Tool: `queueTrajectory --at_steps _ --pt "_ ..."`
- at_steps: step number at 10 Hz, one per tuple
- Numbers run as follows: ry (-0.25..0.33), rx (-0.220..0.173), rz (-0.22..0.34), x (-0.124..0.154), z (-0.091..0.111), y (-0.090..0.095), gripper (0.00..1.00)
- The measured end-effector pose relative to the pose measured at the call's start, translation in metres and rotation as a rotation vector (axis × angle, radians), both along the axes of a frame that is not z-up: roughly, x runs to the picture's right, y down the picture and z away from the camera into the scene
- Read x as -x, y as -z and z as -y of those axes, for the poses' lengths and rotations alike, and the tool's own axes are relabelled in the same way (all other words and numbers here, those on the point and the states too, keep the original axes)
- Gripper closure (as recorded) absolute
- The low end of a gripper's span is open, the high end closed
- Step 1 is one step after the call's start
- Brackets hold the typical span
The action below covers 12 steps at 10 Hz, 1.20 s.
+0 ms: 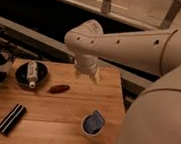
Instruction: Move the arm in a circular motion
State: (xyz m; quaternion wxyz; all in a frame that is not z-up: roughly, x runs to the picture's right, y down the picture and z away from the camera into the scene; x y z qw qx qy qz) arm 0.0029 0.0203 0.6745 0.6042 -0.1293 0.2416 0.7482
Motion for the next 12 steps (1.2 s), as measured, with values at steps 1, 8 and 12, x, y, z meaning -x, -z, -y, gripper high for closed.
queueTrajectory --at_steps 1,8,12 --pt "0.001 -0.001 0.002 -0.005 -0.002 0.002 0.35" --pt "0.01 -0.008 0.003 0.001 0.001 0.0 0.35" --pt "0.001 -0.013 0.002 0.007 0.004 -0.004 0.35"
